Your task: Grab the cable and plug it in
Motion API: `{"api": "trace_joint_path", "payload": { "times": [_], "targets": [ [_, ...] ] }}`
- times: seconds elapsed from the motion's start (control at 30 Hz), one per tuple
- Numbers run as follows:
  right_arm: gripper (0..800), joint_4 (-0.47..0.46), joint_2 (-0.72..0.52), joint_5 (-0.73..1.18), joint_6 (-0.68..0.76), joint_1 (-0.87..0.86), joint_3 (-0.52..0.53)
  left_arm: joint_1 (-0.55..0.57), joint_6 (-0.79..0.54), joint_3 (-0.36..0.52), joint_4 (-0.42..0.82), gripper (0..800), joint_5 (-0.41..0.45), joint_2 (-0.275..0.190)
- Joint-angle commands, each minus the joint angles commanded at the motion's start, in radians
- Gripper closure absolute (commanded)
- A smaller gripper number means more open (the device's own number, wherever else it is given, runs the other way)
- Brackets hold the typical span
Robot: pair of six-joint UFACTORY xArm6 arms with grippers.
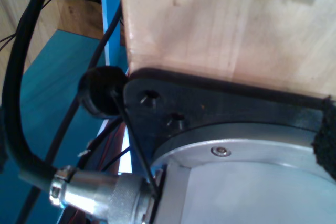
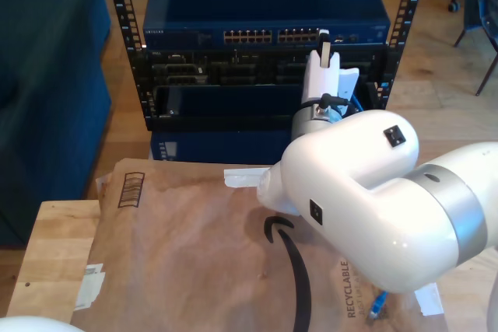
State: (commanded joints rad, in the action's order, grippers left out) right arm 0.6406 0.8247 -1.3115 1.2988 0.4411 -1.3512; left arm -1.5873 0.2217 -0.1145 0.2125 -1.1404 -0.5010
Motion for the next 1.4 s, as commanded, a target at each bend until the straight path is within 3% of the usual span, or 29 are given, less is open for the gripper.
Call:
{"api": "trace_joint_path", "payload": {
  "times": [0.23, 0.27, 0.37, 0.4, 0.5, 0.63, 0.83, 1.03, 1.23, 1.33, 1.4],
  "targets": [
    [797, -0.009, 0.009, 0.009, 0.002, 0.000, -0.017, 0.000, 0.000, 0.002, 0.000, 0, 0.000, 0.000],
    [737, -0.009, 0.008, 0.009, 0.003, 0.000, -0.012, 0.000, 0.000, 0.002, 0.000, 0, 0.000, 0.000],
    [413, -0.009, 0.005, 0.009, 0.003, 0.002, 0.005, 0.000, 0.000, 0.002, 0.000, 0, 0.000, 0.000],
    [374, -0.009, 0.005, 0.008, 0.006, -0.002, 0.015, 0.000, 0.000, 0.002, 0.000, 0, 0.000, 0.000],
    [341, -0.009, -0.028, 0.008, 0.006, 0.002, 0.066, 0.000, 0.000, 0.002, 0.000, 0, 0.000, 0.000],
    [342, -0.008, -0.132, 0.009, 0.006, 0.002, 0.216, 0.000, 0.000, 0.002, 0.000, 0, 0.000, 0.000],
    [338, -0.008, -0.324, 0.057, 0.005, 0.003, 0.446, 0.000, 0.000, 0.002, 0.000, 0, 0.000, 0.000],
    [271, -0.012, -0.568, 0.292, 0.005, 0.008, 0.671, 0.000, 0.000, 0.000, 0.000, 0, 0.000, 0.000],
    [195, -0.028, -0.859, 0.560, -0.021, -0.048, 0.779, 0.000, 0.000, 0.002, 0.000, 0, 0.000, 0.000],
    [88, -0.037, -1.011, 0.758, -0.075, -0.124, 0.822, 0.000, 0.000, 0.002, 0.000, 0, 0.000, 0.000],
    [69, -0.037, -1.108, 0.895, -0.100, -0.193, 0.842, 0.000, 0.000, 0.000, 0.000, 0, 0.000, 0.000]
  ]
}}
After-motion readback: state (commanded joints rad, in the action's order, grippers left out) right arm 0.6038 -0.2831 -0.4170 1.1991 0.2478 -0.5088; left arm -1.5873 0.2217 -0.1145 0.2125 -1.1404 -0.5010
